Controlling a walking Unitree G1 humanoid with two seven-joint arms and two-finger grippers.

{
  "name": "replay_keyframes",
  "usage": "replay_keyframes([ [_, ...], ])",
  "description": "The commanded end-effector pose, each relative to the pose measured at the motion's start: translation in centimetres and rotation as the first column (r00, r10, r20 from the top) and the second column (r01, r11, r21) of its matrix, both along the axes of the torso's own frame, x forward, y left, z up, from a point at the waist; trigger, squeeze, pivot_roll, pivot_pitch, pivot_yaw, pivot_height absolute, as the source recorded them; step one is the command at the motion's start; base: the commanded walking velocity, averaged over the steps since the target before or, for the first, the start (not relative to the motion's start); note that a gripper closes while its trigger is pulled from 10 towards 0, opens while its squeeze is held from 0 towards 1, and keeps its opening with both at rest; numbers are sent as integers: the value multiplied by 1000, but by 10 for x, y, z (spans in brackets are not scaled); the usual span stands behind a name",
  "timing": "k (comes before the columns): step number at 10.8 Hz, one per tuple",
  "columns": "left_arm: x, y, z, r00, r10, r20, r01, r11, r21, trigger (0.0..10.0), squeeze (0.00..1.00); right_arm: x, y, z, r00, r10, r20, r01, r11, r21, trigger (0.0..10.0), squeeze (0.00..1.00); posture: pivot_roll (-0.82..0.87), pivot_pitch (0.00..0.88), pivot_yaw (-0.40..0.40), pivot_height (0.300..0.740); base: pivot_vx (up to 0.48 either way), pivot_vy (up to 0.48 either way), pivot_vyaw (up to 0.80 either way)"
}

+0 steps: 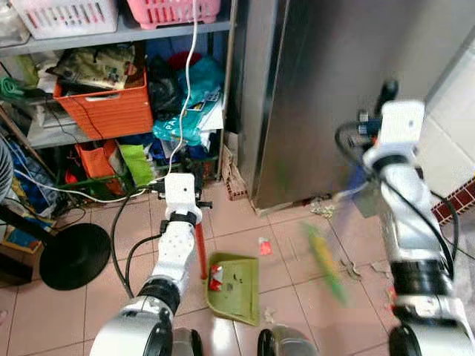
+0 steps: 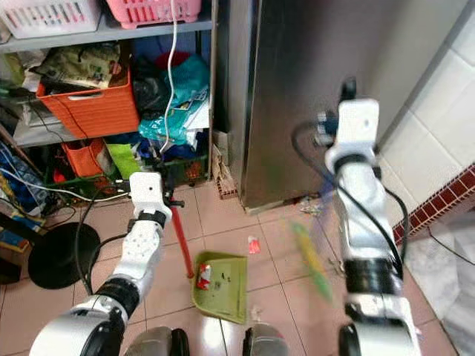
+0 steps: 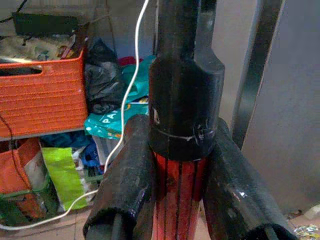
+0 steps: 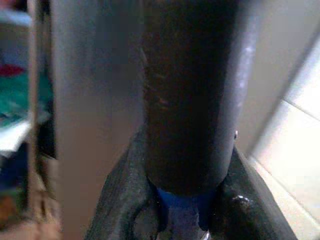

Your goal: Sweep floor

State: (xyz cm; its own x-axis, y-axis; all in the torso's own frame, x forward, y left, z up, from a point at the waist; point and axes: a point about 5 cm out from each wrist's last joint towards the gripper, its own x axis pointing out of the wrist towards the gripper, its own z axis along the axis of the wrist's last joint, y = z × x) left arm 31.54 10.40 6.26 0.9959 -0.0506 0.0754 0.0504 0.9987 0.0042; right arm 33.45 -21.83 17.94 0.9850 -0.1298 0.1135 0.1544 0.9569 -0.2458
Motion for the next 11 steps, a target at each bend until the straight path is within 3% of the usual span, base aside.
replay_keyframes([
  [1,2,2,6,999,-20,36,19,1000,21,10000,0,0,0,5,1000,-21,23,22,999,-46,10000,0,-135,65,27,740,0,0,0],
  [2,-3,2,6,995,-95,40,96,995,-19,10000,0,-3,-2,-10,997,-61,-44,59,996,-60,10000,0,-130,68,28,740,0,0,0],
  [4,-13,3,-3,987,-163,16,162,987,17,10000,0,-7,3,-31,987,-76,-142,71,997,-41,10000,0,-120,71,30,740,0,0,0],
  [6,-15,4,-4,985,-174,-9,174,984,26,10000,0,-6,9,-39,978,-66,-198,65,998,-12,10000,0,-118,68,31,740,0,0,0],
  [9,-11,-4,-1,987,-160,-19,161,987,30,10000,0,-3,21,-49,961,-72,-266,127,972,196,10000,0,-121,65,35,740,0,0,0],
  [11,-8,-10,1,991,-130,-26,131,990,44,10000,0,0,35,-48,961,-63,-270,165,912,375,10000,0,-123,62,35,740,0,0,0],
])
